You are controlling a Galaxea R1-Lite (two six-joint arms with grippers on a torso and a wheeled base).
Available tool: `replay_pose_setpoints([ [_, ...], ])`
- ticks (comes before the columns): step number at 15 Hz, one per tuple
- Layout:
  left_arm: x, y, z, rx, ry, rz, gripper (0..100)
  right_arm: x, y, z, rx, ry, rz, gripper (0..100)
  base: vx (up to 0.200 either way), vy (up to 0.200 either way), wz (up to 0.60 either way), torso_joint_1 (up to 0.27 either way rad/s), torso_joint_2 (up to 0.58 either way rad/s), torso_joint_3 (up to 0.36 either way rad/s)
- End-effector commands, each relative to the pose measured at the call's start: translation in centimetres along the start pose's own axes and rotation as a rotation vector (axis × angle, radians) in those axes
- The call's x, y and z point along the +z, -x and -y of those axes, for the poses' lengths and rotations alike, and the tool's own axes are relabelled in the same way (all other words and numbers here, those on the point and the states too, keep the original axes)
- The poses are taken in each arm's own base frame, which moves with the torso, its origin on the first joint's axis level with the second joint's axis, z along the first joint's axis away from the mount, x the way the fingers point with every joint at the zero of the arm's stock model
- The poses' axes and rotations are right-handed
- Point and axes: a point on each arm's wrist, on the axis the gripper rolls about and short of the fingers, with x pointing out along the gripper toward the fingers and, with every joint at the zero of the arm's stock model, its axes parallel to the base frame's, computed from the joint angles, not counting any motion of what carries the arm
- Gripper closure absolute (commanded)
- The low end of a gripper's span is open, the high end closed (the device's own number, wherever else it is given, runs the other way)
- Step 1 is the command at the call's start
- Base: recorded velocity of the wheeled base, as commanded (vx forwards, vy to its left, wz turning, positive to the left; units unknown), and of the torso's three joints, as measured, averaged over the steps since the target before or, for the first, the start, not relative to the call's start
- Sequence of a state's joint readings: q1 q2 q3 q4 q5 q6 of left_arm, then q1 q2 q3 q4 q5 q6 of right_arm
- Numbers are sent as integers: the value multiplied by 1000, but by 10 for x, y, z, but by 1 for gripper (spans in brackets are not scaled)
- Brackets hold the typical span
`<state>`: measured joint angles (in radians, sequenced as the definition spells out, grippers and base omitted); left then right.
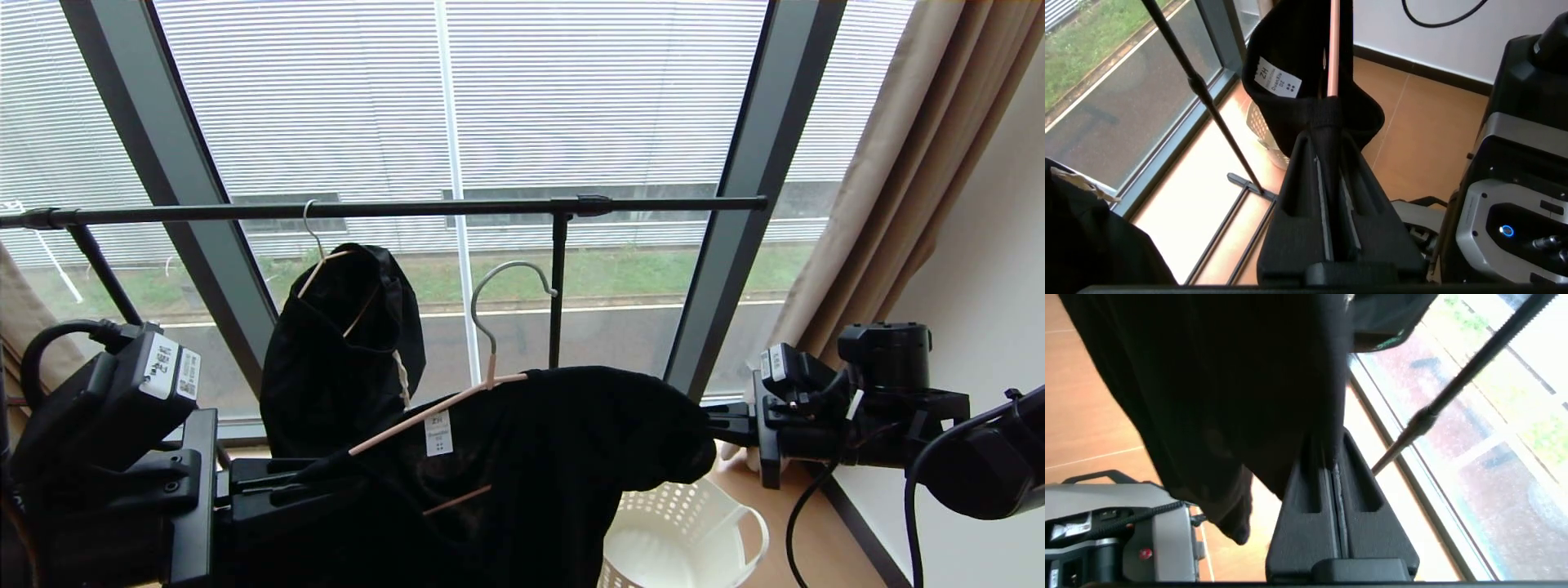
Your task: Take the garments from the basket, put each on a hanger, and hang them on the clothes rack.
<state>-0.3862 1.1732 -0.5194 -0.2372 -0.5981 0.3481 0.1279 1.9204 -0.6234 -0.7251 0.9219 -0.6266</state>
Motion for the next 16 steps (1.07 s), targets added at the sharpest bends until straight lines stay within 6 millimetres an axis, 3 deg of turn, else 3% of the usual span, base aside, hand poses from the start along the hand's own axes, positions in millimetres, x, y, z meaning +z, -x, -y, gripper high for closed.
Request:
replay_pose_setpoints([
  [1,0,1,0,2,-1,2,100,-1,6,7,-29,-1,1,100,0,0,0,0,0,0],
  [7,-1,4,-4,29,9,1,100,-10,12,22,-72,-19,-7,100,0,0,0,0,0,0],
  [16,-2,6,-8,57,19,-2,100,-13,14,28,-89,-26,-10,100,0,0,0,0,0,0],
])
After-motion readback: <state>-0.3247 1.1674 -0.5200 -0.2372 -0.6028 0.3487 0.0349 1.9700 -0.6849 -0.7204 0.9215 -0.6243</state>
